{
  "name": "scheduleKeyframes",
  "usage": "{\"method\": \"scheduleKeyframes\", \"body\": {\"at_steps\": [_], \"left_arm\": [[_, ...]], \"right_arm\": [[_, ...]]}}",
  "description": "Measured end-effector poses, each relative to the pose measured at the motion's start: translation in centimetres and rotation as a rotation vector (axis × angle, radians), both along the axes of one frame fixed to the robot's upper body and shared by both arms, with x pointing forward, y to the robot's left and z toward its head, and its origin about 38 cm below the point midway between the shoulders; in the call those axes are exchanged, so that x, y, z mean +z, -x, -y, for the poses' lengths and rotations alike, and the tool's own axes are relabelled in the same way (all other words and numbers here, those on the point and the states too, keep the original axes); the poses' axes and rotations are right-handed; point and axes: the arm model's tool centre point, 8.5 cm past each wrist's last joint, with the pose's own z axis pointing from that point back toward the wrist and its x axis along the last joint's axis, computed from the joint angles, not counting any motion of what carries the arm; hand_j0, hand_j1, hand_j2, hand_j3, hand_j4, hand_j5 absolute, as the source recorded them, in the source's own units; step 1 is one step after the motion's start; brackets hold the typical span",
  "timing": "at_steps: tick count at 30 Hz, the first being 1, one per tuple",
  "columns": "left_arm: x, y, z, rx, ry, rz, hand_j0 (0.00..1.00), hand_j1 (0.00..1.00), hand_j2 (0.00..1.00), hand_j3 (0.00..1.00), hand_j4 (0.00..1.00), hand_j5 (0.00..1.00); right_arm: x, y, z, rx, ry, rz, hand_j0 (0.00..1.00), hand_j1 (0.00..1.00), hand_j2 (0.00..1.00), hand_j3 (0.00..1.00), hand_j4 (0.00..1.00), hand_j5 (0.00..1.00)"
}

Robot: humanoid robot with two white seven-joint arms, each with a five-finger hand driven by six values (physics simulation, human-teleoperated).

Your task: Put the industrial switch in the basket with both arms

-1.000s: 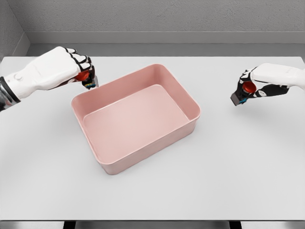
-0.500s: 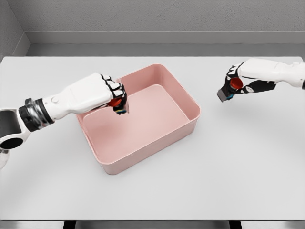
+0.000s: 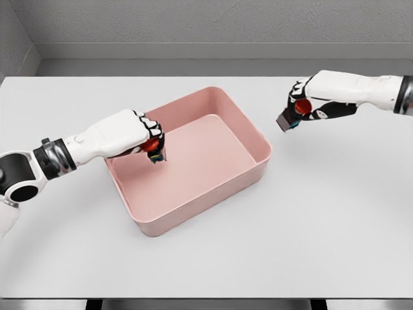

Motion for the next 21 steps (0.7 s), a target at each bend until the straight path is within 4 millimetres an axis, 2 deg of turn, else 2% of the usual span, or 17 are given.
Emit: {"method": "scheduleKeyframes", "body": {"at_steps": [2,3,8,16,17,21], "left_arm": [[0.0,0.0,0.1,-0.001,0.005,0.001,0.87,0.87,0.87,0.87,0.87,0.87],[0.1,0.0,0.1,-0.002,0.007,0.001,0.90,0.90,0.90,0.90,0.90,0.90],[0.2,0.1,0.2,-0.004,0.012,0.003,0.95,0.95,0.95,0.95,0.95,0.95],[0.4,0.2,0.2,-0.008,0.020,0.005,0.95,0.95,0.95,0.95,0.95,0.95],[0.6,0.4,0.2,-0.016,0.031,0.005,1.00,1.00,1.00,1.00,1.00,1.00],[2.7,1.5,-0.9,-0.045,0.039,0.020,1.00,1.00,1.00,1.00,1.00,1.00]], "right_arm": [[0.0,0.0,-0.4,0.010,-0.004,0.000,0.38,0.38,0.38,0.38,0.38,0.38],[0.0,-0.1,-0.7,0.014,-0.006,0.001,0.38,0.38,0.38,0.38,0.38,0.38],[0.4,-0.2,-1.8,0.039,-0.017,0.012,0.38,0.38,0.38,0.38,0.38,0.38],[0.9,-0.3,-3.9,0.087,-0.035,0.024,0.38,0.38,0.38,0.38,0.38,0.38],[0.8,-0.2,-4.2,0.093,-0.038,0.023,0.38,0.38,0.38,0.38,0.38,0.38],[1.2,-0.3,-5.6,0.125,-0.048,0.032,0.38,0.38,0.38,0.38,0.38,0.38]]}}
